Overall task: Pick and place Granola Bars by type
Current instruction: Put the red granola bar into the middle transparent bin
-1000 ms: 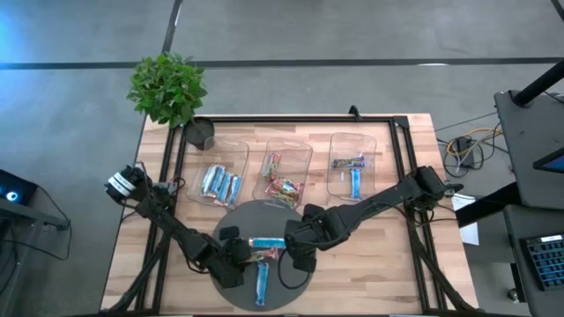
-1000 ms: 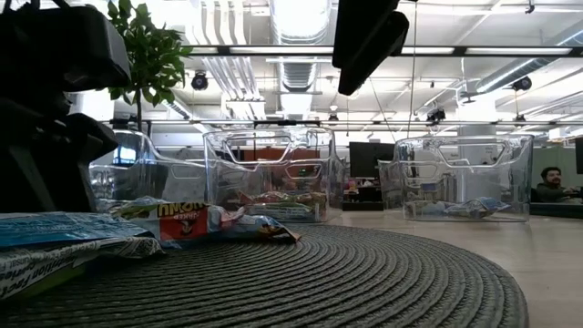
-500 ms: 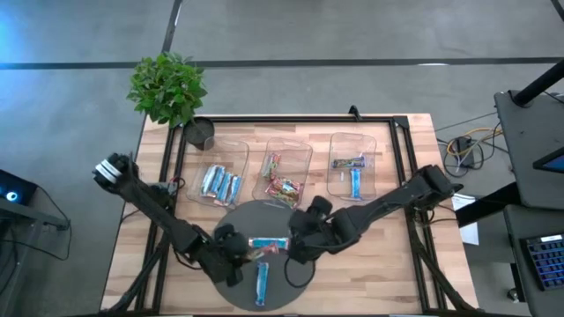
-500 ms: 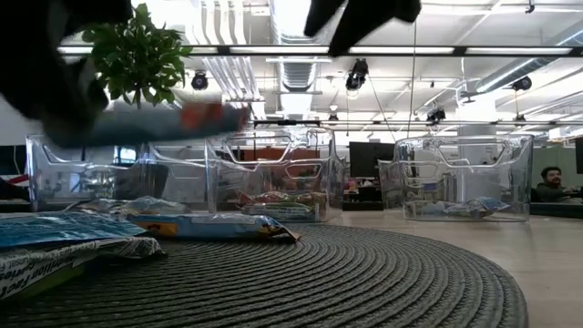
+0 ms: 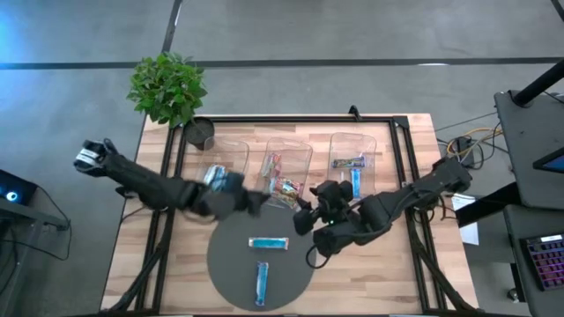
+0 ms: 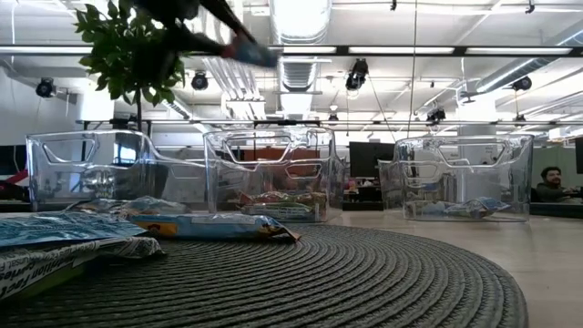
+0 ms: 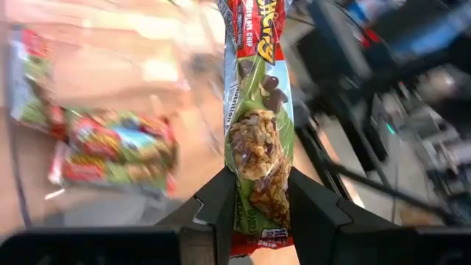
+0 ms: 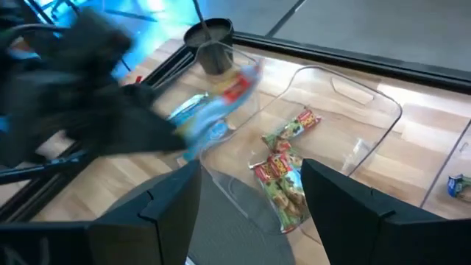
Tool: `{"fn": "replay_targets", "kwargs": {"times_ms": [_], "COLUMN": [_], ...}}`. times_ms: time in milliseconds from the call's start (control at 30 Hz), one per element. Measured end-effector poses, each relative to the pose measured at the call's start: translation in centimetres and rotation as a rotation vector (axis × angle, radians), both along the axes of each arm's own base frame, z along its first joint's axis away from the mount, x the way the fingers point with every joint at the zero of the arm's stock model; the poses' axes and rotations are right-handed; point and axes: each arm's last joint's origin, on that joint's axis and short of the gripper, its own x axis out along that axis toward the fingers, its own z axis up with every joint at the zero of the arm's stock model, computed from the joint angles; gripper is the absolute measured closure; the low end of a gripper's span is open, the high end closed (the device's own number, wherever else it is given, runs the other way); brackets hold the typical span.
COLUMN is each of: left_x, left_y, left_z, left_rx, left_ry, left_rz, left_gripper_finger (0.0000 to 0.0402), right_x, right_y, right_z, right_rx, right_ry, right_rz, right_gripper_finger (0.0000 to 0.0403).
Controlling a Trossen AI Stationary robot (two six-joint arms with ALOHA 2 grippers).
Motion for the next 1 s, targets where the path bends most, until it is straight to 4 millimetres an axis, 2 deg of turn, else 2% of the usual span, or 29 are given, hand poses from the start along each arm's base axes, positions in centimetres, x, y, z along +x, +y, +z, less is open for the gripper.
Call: {"fn": "replay_targets", "kwargs": {"times_ms": [167,333,467,667,867,1000], "left_x": [1.7,2.6,3.3,3.5,3.4,3.2], "left_y": [4.5,6.6,6.8,6.7,6.5,6.6], "left_z": [-1.3,-2.6,-3.9,-4.6,-3.6,-3.4], "left_rx": [-0.075,-0.069,-0.094,-0.138,-0.14,-0.103], "left_ry": [0.037,0.105,0.163,0.182,0.141,0.142], "left_rz": [0.13,0.118,0.039,0.05,-0.036,-0.035], "left_gripper_finger": [0.0311,0.031,0.031,0.0293,0.0279,0.0279], "right_x": [0.0,0.0,0.0,0.0,0.0,0.1], "right_y": [0.0,0.0,0.0,-0.2,-0.3,-0.4], "right_z": [0.0,0.0,0.0,0.0,0.0,0.0], "right_rx": [0.01,0.011,-0.021,-0.058,-0.077,-0.077], "right_ry": [-0.011,-0.01,0.01,0.031,0.049,0.049], "right_rz": [-0.009,-0.009,0.006,0.016,0.027,0.024], "right_gripper_finger": [0.0179,0.0179,0.0179,0.0179,0.0179,0.0179]}}
